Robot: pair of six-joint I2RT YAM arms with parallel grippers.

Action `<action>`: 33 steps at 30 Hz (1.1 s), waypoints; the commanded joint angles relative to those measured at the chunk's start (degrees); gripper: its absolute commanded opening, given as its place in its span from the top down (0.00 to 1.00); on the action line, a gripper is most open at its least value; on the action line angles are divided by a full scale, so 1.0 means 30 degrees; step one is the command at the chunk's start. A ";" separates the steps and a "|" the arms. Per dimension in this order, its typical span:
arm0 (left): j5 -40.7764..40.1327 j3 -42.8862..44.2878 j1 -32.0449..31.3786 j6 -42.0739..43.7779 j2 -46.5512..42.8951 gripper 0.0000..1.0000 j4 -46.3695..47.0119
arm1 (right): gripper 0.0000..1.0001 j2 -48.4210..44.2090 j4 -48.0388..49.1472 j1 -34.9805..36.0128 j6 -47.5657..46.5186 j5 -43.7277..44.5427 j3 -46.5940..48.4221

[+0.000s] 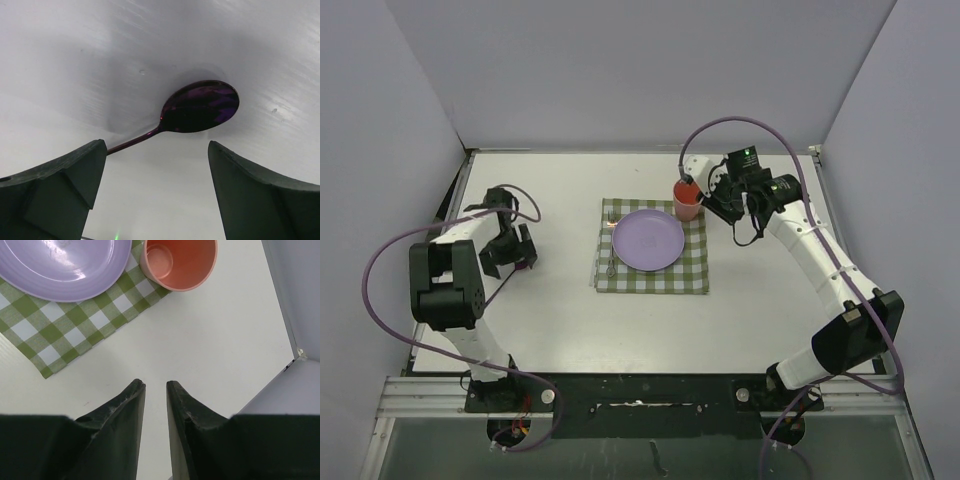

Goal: Set the dinner table for one person
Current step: Pick up the spoon from the center of the board.

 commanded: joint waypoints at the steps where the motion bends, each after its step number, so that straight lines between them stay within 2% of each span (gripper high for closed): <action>1: -0.0867 0.0082 -0.0653 0.0584 -0.0200 0.19 -0.0367 | 0.74 -0.0292 0.1020 -0.0286 0.0228 -0.0247 0.0104; 5: -0.1589 -0.0866 -0.0652 0.0771 -0.0431 0.26 -0.0502 | 0.74 -0.0289 0.1188 -0.0332 0.0236 -0.0368 0.0121; 9: -0.2005 -0.1065 -0.0320 0.0644 0.0053 0.28 -0.0537 | 0.75 -0.0250 0.1098 -0.0346 0.0207 -0.0457 0.0163; 17: -0.2240 0.0744 0.0142 0.0724 0.1311 0.30 -0.0779 | 0.75 -0.0859 0.0976 -0.0433 0.0053 -0.0311 -0.0349; 25: -0.2341 0.2393 -0.0049 0.1470 0.3844 0.43 -0.0565 | 0.75 -0.1509 0.0870 -0.0477 0.0022 -0.0257 -0.0897; 29: -0.2133 0.2328 -0.0599 0.1477 0.4225 0.55 -0.0668 | 0.75 -0.1682 0.0897 -0.0558 0.0006 0.0025 -0.1123; 32: -0.1752 0.1622 -0.0764 0.1548 0.3734 0.74 -0.0481 | 0.75 -0.1767 0.1022 -0.0653 -0.0005 0.0108 -0.1237; 33: -0.1650 0.1420 -0.0765 0.1567 0.3692 0.84 -0.0494 | 0.75 -0.1785 0.1075 -0.0685 -0.0009 0.0150 -0.1279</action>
